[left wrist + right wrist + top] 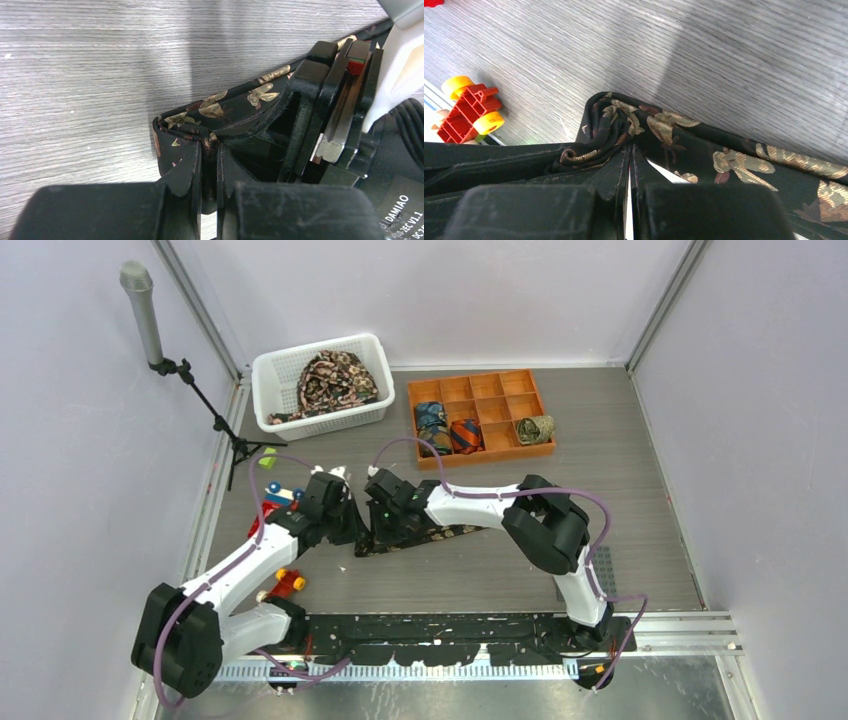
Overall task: Roll the ties
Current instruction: Roll the tie at the center of the board.
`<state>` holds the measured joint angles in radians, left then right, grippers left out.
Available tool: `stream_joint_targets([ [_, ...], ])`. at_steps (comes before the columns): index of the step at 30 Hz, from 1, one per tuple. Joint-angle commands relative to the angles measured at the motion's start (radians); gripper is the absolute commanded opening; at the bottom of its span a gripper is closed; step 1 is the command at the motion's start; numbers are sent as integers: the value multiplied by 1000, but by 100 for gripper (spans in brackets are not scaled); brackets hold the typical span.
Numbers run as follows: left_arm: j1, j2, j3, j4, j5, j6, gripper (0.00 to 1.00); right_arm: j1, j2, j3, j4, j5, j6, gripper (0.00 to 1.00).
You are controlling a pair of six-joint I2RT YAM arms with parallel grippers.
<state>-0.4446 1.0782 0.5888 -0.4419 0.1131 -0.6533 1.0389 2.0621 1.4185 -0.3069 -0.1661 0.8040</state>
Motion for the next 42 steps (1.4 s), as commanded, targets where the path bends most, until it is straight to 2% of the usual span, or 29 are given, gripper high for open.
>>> stream_joint_targets([
  [1, -31, 29, 33, 61, 19, -41, 0, 3, -12, -1, 75, -15, 7, 8],
  [13, -93, 110, 53, 54, -141, -115, 0, -17, -83, -51, 47, 22, -9, 8],
  [25, -110, 155, 76, 48, -196, -152, 0, -41, -210, -128, -12, 92, -34, 8],
  [29, -115, 159, 87, 50, -200, -161, 14, -55, -233, -155, -13, 94, -39, 9],
  [32, -117, 164, 96, 50, -202, -163, 32, -61, -253, -168, -13, 93, -41, 11],
  [34, -119, 167, 101, 49, -201, -166, 40, -61, -265, -173, -13, 90, -46, 20],
  [37, -123, 170, 111, 48, -198, -173, 46, -61, -280, -176, -13, 86, -52, 33],
  [42, -127, 163, 121, 49, -186, -193, 50, -63, -302, -182, -10, 77, -57, 43],
])
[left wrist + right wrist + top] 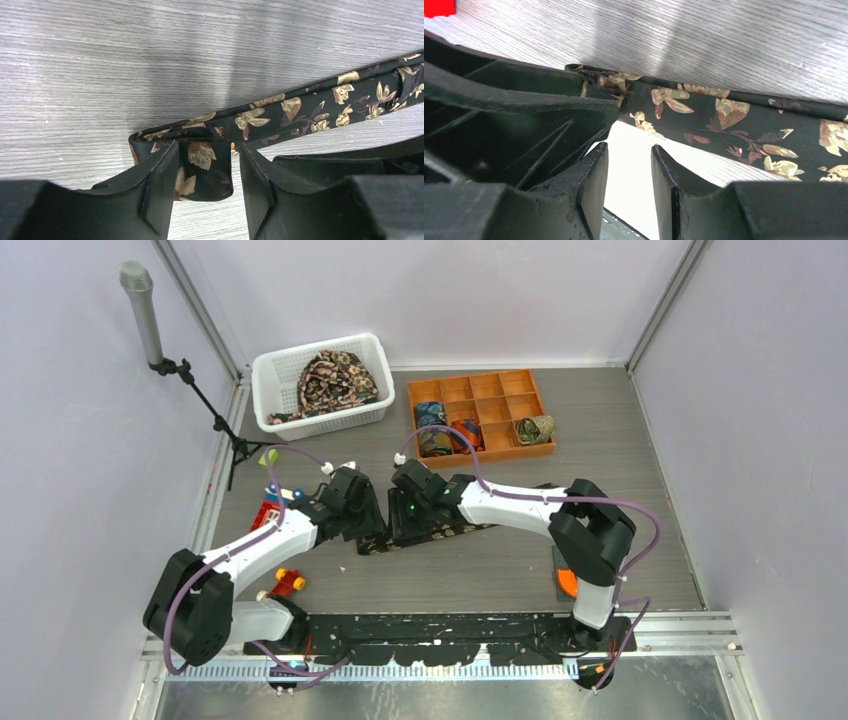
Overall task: Roll the ties
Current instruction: Roll the tie at the center of the board.
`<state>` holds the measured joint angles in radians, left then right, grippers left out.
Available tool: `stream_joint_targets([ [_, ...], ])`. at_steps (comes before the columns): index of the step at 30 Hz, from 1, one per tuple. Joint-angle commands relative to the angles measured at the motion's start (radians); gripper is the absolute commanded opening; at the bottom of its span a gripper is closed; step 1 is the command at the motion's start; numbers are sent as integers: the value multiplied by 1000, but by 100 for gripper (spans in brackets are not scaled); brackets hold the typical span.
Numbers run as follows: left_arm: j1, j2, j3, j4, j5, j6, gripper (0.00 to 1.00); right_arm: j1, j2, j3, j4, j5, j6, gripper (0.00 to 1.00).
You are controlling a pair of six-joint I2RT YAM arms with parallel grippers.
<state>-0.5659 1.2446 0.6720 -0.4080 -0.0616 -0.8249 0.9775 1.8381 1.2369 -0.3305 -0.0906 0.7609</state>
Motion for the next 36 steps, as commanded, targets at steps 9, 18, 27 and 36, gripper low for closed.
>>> stream_joint_targets([
  [9, -7, -64, 25, 22, -1, -70, 57, -5, -102, -19, 58, -44, 14, 50],
  [18, -6, -145, -11, 28, -76, -76, 60, -5, -91, -14, 81, -82, 33, 54],
  [27, 12, -245, -3, -58, -165, -25, 62, -3, -77, 13, 77, -105, 47, 61],
  [36, 73, -429, -10, -252, -271, 66, 76, 8, -10, 116, -7, -89, 37, 63],
])
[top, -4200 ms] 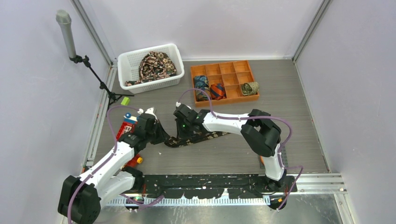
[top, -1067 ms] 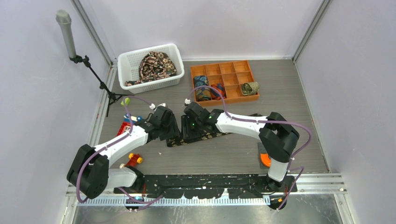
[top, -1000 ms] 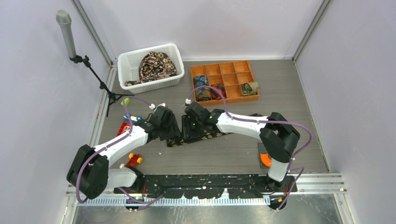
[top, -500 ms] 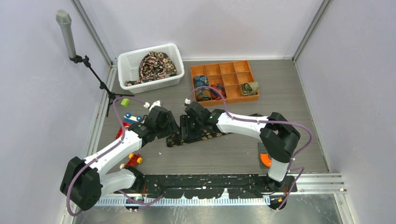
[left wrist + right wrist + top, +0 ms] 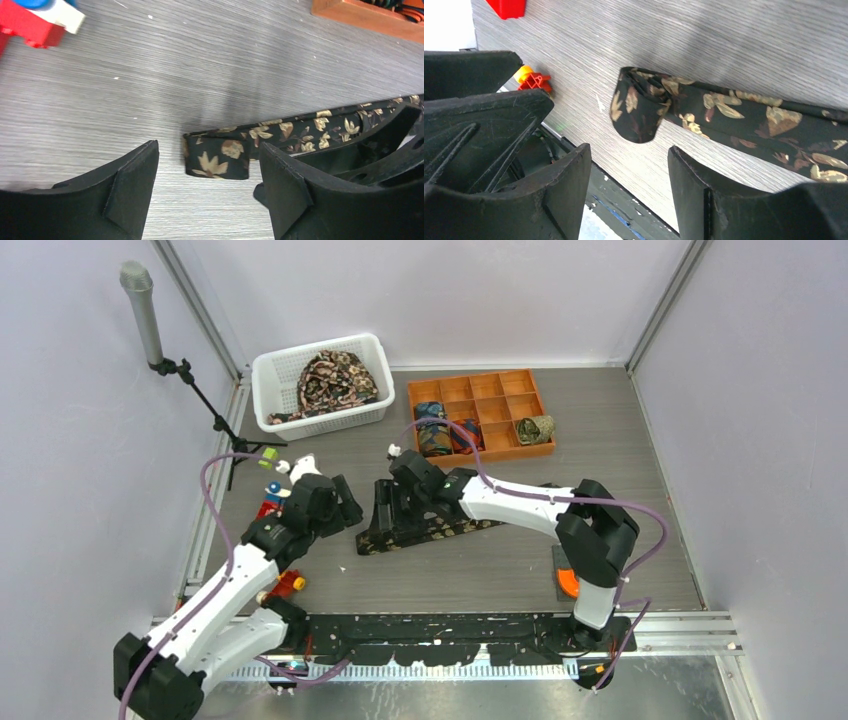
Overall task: Roll the ties
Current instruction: Roll the tie at the center of the board.
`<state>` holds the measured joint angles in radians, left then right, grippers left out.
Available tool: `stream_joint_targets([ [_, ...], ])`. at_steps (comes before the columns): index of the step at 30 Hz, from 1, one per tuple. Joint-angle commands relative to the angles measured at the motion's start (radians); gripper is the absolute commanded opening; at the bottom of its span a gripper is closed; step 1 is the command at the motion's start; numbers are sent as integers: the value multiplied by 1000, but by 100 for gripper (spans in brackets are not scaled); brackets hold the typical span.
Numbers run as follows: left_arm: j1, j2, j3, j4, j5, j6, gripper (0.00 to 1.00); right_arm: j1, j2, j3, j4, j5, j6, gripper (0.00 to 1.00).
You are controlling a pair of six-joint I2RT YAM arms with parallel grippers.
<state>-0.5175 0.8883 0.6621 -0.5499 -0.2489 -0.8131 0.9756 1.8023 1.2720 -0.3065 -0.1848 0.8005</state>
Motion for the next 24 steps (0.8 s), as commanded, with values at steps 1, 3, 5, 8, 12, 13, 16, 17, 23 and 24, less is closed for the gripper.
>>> stream_joint_targets([
  [1, 30, -93, -3, -130, -93, 57, 76, 12, 38, 95, -48, 7, -5, 63],
  [3, 36, -136, -10, -161, -109, 61, 77, 13, 64, 119, -65, 7, -9, 63],
  [5, 38, -171, -19, -185, -122, 62, 77, 15, 87, 139, -84, 5, -19, 61],
  [8, 39, -213, -32, -203, -125, 61, 77, 18, 119, 170, -116, -4, -38, 58],
  [12, 39, -234, -43, -211, -127, 57, 77, 20, 144, 196, -151, -12, -55, 53],
  [13, 39, -236, -44, -211, -126, 56, 77, 20, 147, 198, -155, -12, -58, 51],
  [16, 39, -231, -44, -205, -119, 54, 77, 20, 155, 203, -162, -16, -63, 44],
  [17, 39, -228, -45, -202, -117, 52, 77, 20, 157, 204, -162, -16, -65, 41],
  [23, 39, -231, -56, -190, -97, 51, 76, 19, 177, 231, -175, -9, -100, 29],
  [24, 39, -236, -59, -186, -93, 50, 76, 19, 181, 239, -181, -6, -108, 28],
])
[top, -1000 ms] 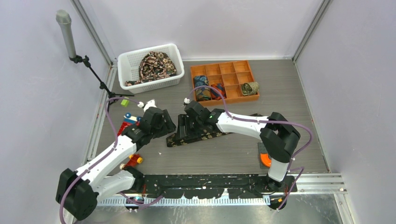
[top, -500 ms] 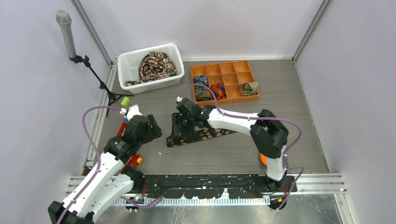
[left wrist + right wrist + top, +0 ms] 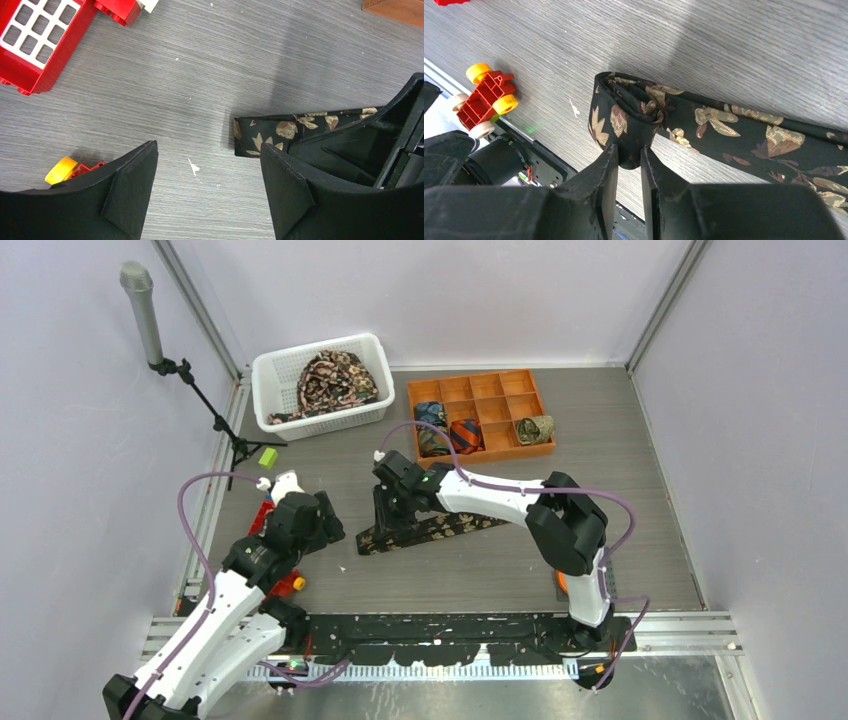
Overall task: Roll the ties
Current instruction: Roll the tie at the center of the board.
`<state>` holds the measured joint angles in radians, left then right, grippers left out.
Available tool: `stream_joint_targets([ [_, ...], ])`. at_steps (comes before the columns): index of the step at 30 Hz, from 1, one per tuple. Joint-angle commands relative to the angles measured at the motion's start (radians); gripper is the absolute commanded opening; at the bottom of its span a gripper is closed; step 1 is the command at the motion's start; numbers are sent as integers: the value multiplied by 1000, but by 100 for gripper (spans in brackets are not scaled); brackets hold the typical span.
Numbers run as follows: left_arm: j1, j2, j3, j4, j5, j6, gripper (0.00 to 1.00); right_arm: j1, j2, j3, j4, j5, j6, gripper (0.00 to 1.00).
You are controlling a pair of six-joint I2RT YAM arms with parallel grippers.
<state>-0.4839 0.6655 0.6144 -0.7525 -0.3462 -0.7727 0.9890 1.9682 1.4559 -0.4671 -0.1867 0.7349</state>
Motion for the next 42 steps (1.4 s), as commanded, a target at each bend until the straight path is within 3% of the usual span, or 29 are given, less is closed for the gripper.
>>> stream_joint_targets([
  [1, 5, -18, -17, 20, 10, 7, 76, 6, 20, 62, -24, -2, -49, 26],
  [18, 5, -58, -108, 108, 142, -11, 74, -2, 63, 56, -43, 33, -133, 23],
  [30, 6, 38, -174, 274, 268, 10, 73, -28, 82, -15, 26, 15, -141, 23],
  [42, 18, 113, -234, 430, 305, 7, 71, -39, 89, -59, 62, 4, -132, 23],
])
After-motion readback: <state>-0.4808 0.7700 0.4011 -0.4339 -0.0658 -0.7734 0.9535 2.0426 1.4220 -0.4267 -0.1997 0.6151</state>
